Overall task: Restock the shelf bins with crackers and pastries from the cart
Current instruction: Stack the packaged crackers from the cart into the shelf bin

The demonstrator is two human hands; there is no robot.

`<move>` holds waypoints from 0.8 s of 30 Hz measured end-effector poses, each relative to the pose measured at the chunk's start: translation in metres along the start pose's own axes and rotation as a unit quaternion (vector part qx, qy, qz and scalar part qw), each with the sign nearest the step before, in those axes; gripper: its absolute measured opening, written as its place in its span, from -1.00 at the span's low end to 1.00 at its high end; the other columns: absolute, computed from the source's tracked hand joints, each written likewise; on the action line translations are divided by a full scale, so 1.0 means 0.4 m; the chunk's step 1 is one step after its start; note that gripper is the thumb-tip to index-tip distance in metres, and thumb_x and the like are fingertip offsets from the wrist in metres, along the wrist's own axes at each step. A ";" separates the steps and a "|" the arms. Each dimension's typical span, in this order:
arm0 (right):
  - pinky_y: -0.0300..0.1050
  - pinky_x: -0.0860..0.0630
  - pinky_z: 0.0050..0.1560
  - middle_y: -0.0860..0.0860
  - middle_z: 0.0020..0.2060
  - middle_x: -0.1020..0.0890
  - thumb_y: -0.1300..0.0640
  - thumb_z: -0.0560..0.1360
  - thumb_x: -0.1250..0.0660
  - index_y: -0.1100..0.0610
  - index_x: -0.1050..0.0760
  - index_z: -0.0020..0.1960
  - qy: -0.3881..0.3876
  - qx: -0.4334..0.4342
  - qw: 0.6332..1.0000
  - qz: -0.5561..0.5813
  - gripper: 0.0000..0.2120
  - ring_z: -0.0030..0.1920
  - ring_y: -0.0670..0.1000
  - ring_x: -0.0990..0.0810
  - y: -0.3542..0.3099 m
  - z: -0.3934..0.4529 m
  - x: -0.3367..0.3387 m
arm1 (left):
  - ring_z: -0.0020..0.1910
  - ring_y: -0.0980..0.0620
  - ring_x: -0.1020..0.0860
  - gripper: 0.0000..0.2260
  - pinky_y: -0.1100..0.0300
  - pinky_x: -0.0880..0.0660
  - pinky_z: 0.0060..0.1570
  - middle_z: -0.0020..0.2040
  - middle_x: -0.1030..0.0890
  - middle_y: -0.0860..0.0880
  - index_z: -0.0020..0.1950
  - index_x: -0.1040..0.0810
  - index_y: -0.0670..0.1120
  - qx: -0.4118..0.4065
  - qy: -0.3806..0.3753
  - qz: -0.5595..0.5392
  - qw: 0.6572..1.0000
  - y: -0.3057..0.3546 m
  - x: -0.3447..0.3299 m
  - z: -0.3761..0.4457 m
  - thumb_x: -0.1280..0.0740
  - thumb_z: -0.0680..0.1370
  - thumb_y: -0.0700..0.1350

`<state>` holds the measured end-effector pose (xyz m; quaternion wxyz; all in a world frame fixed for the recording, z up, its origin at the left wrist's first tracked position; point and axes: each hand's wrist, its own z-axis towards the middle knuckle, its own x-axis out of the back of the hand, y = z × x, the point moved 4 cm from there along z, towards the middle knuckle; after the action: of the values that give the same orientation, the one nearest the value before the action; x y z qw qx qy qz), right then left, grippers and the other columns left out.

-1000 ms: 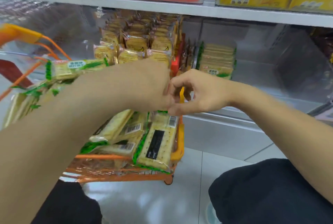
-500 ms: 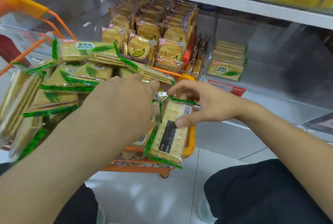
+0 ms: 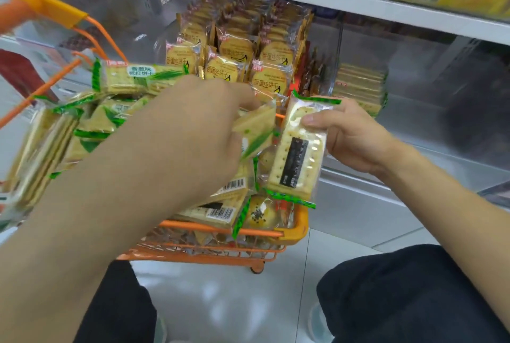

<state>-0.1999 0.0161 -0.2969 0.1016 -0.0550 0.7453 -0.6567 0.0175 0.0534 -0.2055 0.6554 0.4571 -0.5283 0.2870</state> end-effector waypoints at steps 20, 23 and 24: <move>0.01 -0.65 -0.05 0.19 0.03 -0.68 0.28 0.51 -0.47 0.24 -0.59 0.12 0.180 0.419 0.864 -0.214 -0.81 -0.02 0.12 -0.74 -0.137 -0.124 -0.030 | -0.09 -0.15 -0.61 -0.78 0.05 -0.54 0.02 -0.04 -0.68 -0.11 0.09 -0.66 0.01 0.134 -0.009 -0.554 0.822 0.032 -0.146 0.058 -0.22 0.66 -0.14; 0.01 -0.56 0.23 0.17 0.18 -0.65 0.38 0.37 -0.59 0.31 -0.64 0.14 0.092 0.425 0.813 -0.387 -0.65 0.23 0.07 -0.64 -0.101 -0.117 -0.056 | -0.27 -0.01 -0.63 -0.69 0.09 -0.61 -0.25 -0.08 -0.68 -0.12 0.14 -0.64 -0.12 0.167 -0.015 -0.700 0.694 0.047 -0.151 0.063 -0.16 0.67 -0.01; 0.00 -0.55 0.27 0.17 0.21 -0.64 0.46 0.36 -0.55 0.31 -0.64 0.15 0.076 0.424 0.805 -0.408 -0.62 0.27 0.07 -0.62 -0.095 -0.116 -0.060 | -0.26 0.01 -0.64 -0.68 0.11 -0.62 -0.29 -0.06 -0.69 -0.11 0.20 -0.61 -0.12 0.169 -0.023 -0.711 0.682 0.051 -0.153 0.065 -0.16 0.66 0.02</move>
<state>-0.1890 0.0613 -0.2521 -0.2191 -0.2551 0.3073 -0.8902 -0.0282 0.0451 -0.2574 0.5620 0.8046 -0.0018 -0.1917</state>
